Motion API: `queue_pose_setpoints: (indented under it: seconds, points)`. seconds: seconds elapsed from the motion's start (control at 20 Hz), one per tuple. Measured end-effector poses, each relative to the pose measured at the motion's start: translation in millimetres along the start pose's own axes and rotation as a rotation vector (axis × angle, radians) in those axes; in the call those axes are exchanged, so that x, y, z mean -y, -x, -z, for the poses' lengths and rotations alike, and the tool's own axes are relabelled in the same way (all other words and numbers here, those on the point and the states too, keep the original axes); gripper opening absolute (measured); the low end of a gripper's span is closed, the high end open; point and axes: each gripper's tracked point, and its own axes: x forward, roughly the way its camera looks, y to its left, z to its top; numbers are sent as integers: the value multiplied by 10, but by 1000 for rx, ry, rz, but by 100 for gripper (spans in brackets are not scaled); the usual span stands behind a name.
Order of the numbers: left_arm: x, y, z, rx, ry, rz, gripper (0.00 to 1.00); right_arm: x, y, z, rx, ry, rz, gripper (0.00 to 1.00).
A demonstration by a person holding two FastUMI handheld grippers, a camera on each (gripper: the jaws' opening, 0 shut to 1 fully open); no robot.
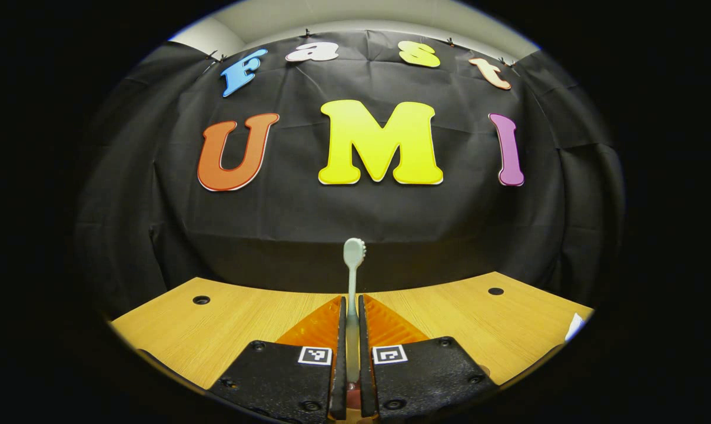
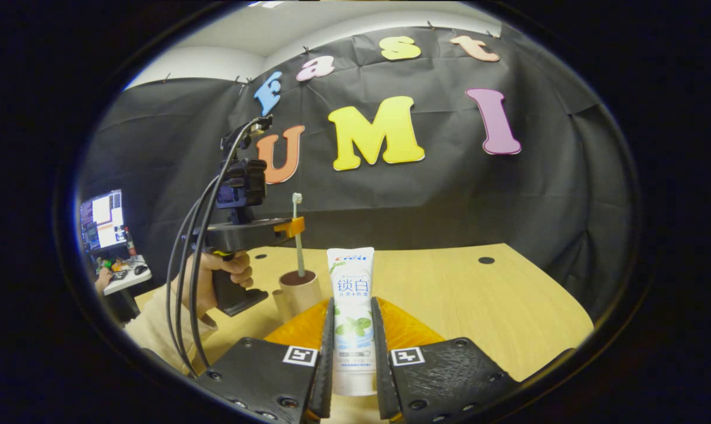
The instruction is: Put the toothbrush and toothpaste on the desktop into the cup, then pick up the cup and place it on the coaster on the desktop.
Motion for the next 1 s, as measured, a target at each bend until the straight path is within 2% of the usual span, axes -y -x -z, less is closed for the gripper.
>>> queue_pose_setpoints:
  seconds: [0.1, 0.25, 0.3, 0.35, 0.4, 0.45, 0.5, 0.75, 0.9, 1.0]
  points:
    - [-1, 4, 57, -21, -1, -5, 11, 28, 5, -4, 1, -4, 7, 31]
    - [-26, 51, 186, -76, 18, -16, 18, 48, 10, -13, 2, -8, 10, 31]
    - [-46, 85, 220, -89, 27, -23, 39, 50, 6, -26, 2, -7, 12, 31]
    - [-40, 121, 272, -112, 37, -18, 42, 45, 3, -27, 4, -7, 13, 31]
    - [-10, 148, 309, -130, 46, -3, 66, 38, -11, -41, 4, -9, 14, 31]
    - [4, 190, 340, -142, 56, 3, 86, 23, -20, -46, 4, -11, 14, 31]
    - [0, 183, 339, -146, 68, 1, 100, 4, -37, -61, 5, -11, 11, 31]
    - [-162, 410, 306, -124, 100, -28, 100, -147, -169, -175, 14, 5, -9, 31]
    - [-284, 573, 326, -113, 83, -57, 100, -231, -297, -249, 21, -15, -24, 33]
    - [-357, 698, 403, -119, 81, -72, 100, -279, -412, -316, 24, -35, -29, 30]
